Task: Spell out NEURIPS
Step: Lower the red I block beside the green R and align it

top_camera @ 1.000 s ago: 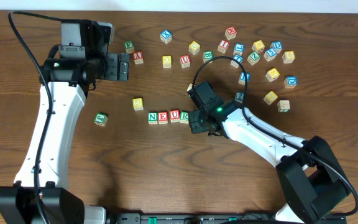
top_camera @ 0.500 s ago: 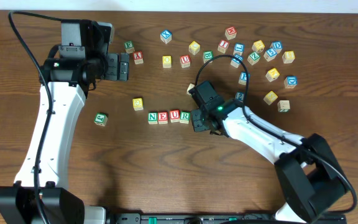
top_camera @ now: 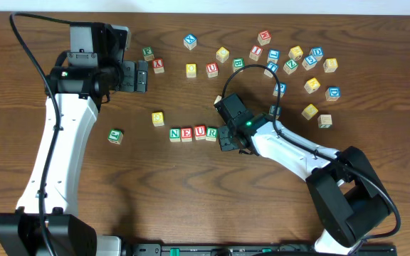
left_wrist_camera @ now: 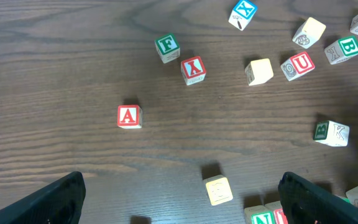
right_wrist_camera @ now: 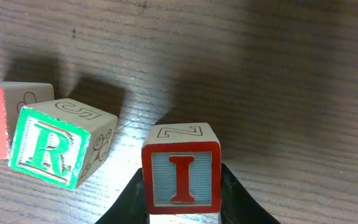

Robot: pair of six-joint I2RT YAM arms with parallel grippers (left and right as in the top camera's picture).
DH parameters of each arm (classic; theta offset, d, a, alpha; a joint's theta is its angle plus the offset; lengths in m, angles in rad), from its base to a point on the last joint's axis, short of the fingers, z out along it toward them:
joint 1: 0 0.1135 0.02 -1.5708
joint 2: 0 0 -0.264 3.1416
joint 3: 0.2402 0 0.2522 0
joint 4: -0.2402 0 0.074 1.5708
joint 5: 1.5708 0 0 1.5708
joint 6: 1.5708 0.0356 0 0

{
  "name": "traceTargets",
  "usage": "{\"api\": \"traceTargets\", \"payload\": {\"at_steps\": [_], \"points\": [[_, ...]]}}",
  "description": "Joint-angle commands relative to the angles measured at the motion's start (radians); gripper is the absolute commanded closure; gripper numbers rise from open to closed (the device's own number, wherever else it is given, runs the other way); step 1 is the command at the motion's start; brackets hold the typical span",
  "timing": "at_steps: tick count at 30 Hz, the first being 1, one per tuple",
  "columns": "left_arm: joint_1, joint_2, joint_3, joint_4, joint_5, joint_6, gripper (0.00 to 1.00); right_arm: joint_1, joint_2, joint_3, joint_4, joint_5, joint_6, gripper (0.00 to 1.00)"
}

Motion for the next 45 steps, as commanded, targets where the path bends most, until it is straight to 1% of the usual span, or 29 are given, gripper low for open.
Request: {"api": "traceTargets", "payload": {"at_steps": [1, 17, 22, 32, 38, 40, 45], "points": [[0.003, -0.004, 0.026, 0.0, 0.006, 0.011, 0.02, 0.003, 0.023, -0.003, 0.008, 0.005, 0.012, 0.78], [0.003, -0.004, 0.026, 0.0, 0.006, 0.011, 0.02, 0.003, 0.023, -0.003, 0.027, -0.014, 0.012, 0.74], [0.003, -0.004, 0.026, 0.0, 0.006, 0.011, 0.02, 0.003, 0.023, -0.003, 0.031, -0.015, 0.012, 0.71], [0.003, -0.004, 0.026, 0.0, 0.006, 0.011, 0.03, 0.003, 0.023, -0.003, 0.034, -0.022, 0.012, 0.7], [0.003, -0.004, 0.026, 0.0, 0.006, 0.011, 0.02, 0.004, 0.023, -0.003, 0.034, -0.022, 0.012, 0.67], [0.003, -0.004, 0.026, 0.0, 0.006, 0.01, 0.02, 0.003, 0.023, -0.003, 0.034, -0.022, 0.012, 0.65], [0.003, -0.004, 0.026, 0.0, 0.006, 0.01, 0.02, 0.003, 0.023, -0.003, 0.033, -0.021, 0.012, 0.64]]}}
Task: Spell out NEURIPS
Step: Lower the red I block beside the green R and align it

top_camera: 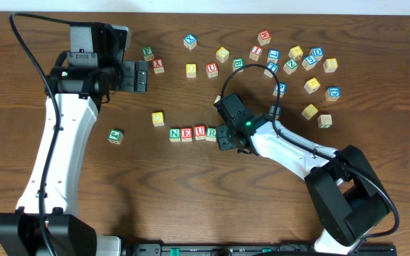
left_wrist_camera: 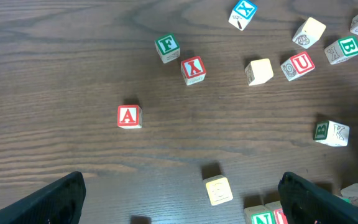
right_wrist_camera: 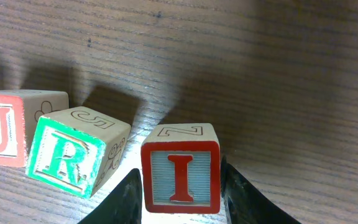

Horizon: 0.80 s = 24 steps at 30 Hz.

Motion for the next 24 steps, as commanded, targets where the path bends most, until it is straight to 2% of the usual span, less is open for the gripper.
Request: {"api": "traceTargets", "payload": {"at_steps": [1, 24], "points": [[0.003, -0.004, 0.026, 0.0, 0.006, 0.011, 0.02, 0.003, 0.016, -0.003, 0.003, 0.002, 0.009, 0.64], [0.003, -0.004, 0.026, 0.0, 0.006, 0.01, 0.02, 0.003, 0.014, 0.021, -0.016, 0.001, 0.004, 0.66]]}}
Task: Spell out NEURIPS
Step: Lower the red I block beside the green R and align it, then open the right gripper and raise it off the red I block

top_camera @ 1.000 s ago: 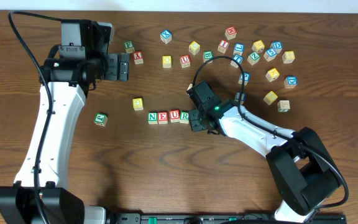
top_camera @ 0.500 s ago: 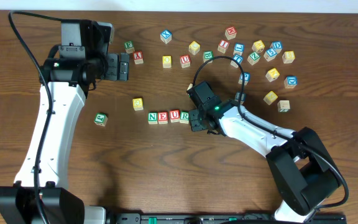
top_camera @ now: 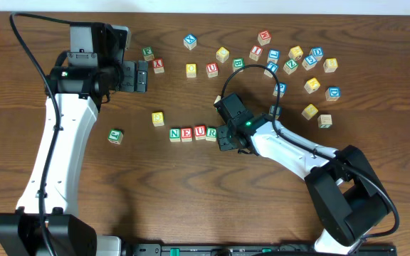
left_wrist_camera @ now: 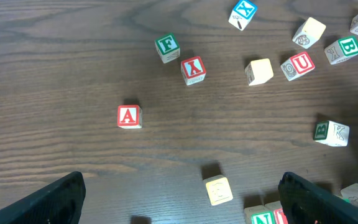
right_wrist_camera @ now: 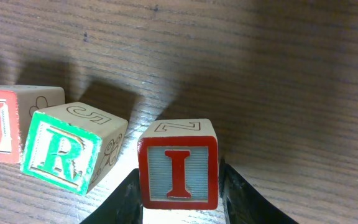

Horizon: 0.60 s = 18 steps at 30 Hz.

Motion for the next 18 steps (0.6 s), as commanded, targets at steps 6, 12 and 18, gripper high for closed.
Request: {"api": "traceTargets", "payload": {"at_steps": [6, 12, 18], "points": [[0.003, -0.004, 0.026, 0.0, 0.006, 0.01, 0.02, 0.003, 0.014, 0.045, -0.026, 0.002, -0.006, 0.66], [0.003, -0.004, 0.026, 0.0, 0.006, 0.011, 0.02, 0.003, 0.013, 0.098, -0.077, 0.002, -0.022, 0.68], [0.003, -0.004, 0.026, 0.0, 0.006, 0.011, 0.02, 0.003, 0.013, 0.169, -0.134, 0.01, -0.03, 0.69]]}}
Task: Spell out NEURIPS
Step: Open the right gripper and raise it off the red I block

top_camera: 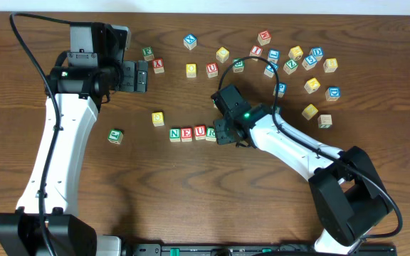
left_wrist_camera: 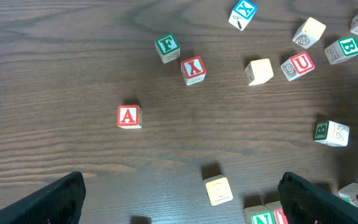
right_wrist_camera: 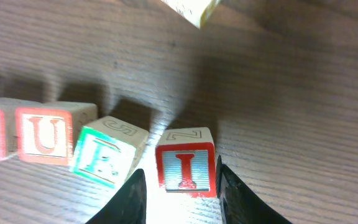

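Blocks N [top_camera: 175, 133], E [top_camera: 186, 133], U [top_camera: 199, 132] and R [top_camera: 211, 132] form a row at mid-table. In the right wrist view the red I block [right_wrist_camera: 185, 167] stands on the wood just right of the green R block [right_wrist_camera: 107, 160], which is turned slightly askew. My right gripper [right_wrist_camera: 180, 182] is open, its fingers on either side of the I block, with a gap on the left side. From overhead the right gripper [top_camera: 223, 132] hides the I block. My left gripper [top_camera: 139, 76] hangs open at the back left with nothing in it.
Several loose letter blocks [top_camera: 297, 57] are scattered along the back right. A yellow block [top_camera: 158, 118] and a green block [top_camera: 115, 135] lie left of the row. Blocks A [left_wrist_camera: 128, 116], X [left_wrist_camera: 193, 70] and F [left_wrist_camera: 166, 47] show below the left wrist.
The right gripper has let go of the I block and drawn back from it; the block looks smaller and stands free beside R. The left arm has not moved.
The right gripper first held the I block a little right of the R block. It then held it closer to R, low on the wood. Now the block rests beside R and the fingers stand open around it. The left gripper stayed open and still.
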Robot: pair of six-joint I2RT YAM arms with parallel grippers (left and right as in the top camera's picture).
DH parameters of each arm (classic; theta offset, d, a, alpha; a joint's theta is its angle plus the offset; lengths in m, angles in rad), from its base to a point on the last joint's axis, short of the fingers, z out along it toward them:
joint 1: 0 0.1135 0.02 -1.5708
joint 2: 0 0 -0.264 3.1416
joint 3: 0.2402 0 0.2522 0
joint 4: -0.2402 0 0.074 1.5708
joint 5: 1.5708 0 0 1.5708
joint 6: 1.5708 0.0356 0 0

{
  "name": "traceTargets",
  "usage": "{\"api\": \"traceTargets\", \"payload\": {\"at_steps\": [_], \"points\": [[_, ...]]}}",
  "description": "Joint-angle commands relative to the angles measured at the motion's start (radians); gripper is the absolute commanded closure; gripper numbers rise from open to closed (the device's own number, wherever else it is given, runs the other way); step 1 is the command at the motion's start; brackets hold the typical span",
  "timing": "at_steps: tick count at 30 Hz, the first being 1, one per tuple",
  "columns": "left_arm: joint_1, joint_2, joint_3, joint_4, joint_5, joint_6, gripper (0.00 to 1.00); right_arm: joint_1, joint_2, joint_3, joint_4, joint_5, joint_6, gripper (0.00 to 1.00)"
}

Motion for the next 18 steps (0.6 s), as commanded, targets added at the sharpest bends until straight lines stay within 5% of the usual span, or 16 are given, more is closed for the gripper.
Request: {"api": "traceTargets", "payload": {"at_steps": [1, 18], "points": [[0.003, -0.004, 0.026, 0.0, 0.006, 0.011, 0.02, 0.003, 0.013, 0.062, -0.027, 0.013, -0.02, 0.69], [0.003, -0.004, 0.026, 0.0, 0.006, 0.01, 0.02, 0.002, 0.013, 0.306, -0.181, 0.191, -0.068, 0.62]]}}
